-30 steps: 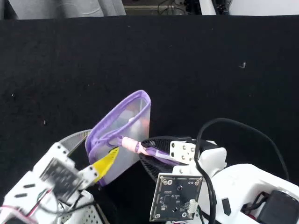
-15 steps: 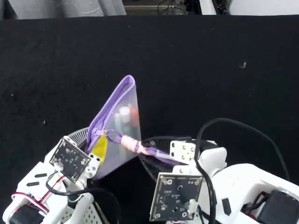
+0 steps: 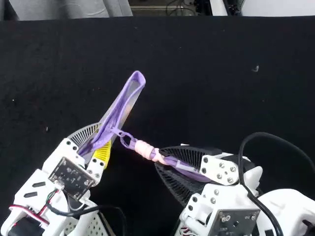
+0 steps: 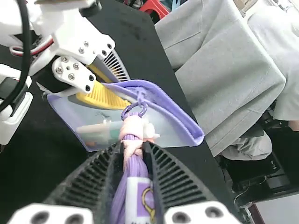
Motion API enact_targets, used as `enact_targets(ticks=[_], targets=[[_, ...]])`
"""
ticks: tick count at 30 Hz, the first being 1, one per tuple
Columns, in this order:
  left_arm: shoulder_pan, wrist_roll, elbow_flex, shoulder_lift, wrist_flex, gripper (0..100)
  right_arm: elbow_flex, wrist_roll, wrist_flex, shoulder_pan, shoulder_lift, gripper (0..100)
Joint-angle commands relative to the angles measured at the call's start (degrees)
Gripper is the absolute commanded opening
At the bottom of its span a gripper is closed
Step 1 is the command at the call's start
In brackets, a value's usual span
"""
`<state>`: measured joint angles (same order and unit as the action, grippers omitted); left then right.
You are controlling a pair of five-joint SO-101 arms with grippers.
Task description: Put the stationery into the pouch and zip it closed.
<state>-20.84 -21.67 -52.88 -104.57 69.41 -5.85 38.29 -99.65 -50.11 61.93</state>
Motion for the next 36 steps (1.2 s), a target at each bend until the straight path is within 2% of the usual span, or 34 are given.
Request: enact_targets(ticks=[1, 8, 13, 22, 36], targets=[[-0.2, -1.2, 0.0, -0.1, -5.0, 3, -1.6, -0.6, -1.1, -0.6, 0.3, 1.1], [-0.3, -1.0, -17.2, -0.1, -7.9, 3, -0.6, -2.5, -0.3, -0.7, 0.2, 1.1], [-0.3, 1.2, -19.1, -0.1, -8.3, 3, 0.4, -2.5, 2.5, 0.2, 0.4, 1.1], [-5.7, 3.6, -18.7, -0.1, -6.1, 3, 4.2, -2.2, 13.8, 17.8, 0.1, 1.1], [-5.8, 9.6, -17.9, -0.1, -6.1, 3, 23.3, -2.2, 31.7, 33.9, 0.0, 1.1]])
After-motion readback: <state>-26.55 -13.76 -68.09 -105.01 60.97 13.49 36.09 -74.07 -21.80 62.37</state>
